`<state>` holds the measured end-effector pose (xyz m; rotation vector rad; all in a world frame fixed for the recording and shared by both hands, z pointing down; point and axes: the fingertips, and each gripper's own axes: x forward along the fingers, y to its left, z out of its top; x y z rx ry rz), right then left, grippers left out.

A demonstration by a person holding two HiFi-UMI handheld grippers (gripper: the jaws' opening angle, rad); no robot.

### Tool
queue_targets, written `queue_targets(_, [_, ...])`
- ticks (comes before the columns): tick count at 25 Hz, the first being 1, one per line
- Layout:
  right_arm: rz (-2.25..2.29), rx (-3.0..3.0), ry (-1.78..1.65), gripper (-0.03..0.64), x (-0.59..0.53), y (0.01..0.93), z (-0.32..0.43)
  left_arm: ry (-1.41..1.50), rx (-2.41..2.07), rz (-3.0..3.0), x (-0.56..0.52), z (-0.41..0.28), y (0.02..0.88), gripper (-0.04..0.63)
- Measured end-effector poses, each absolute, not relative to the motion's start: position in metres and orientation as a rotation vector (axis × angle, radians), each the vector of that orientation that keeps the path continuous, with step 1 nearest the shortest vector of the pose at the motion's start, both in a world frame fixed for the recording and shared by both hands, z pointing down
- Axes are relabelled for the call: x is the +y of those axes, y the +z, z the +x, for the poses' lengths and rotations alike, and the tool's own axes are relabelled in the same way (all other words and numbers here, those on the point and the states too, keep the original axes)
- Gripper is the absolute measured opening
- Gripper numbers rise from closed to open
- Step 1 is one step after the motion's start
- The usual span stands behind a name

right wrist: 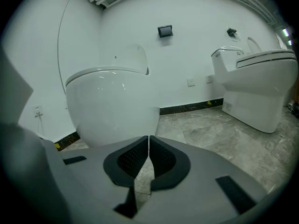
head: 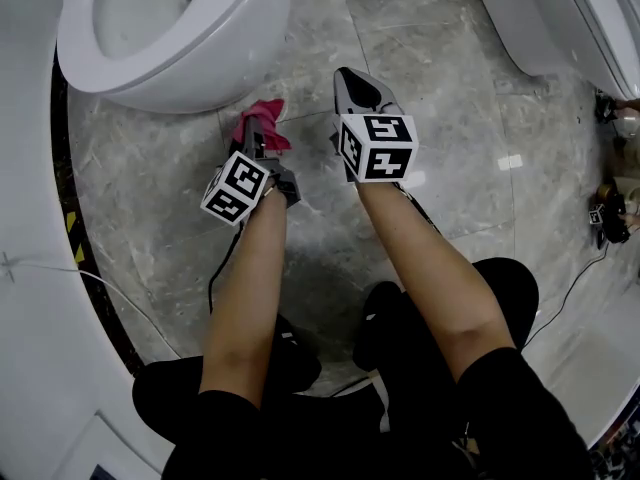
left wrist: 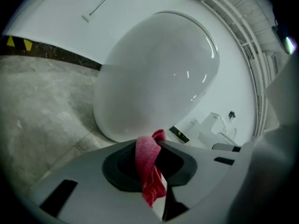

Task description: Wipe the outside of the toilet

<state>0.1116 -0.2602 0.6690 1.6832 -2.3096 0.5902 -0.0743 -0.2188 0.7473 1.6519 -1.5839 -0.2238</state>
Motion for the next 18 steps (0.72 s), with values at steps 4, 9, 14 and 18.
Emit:
queue_targets(4, [1.696, -2.310, 0.578, 0.034, -0.261, 0.669, 0.120, -0.378, -1.527, 1.589, -0.256, -0.032, 0.736, 0.075])
queue_targets(9, [1.707, -2.291, 0.560, 0.034, -0.262, 0.673, 0.131, -0.438, -1.500, 1.538, -0.286, -0.015, 0.737, 0.075])
queue_targets(14, [1.710, -2.283, 0.554, 0.034, -0.262, 0.677, 0.132, -0.477, -1.506, 1.469, -0.290, -0.028, 0.749, 0.075])
queue_targets(18, [1.686, -2.285, 0.542, 0.034, -0.259, 0.680, 0.125, -0.514, -1.520, 1.434, -0.286, -0.039, 0.753, 0.075])
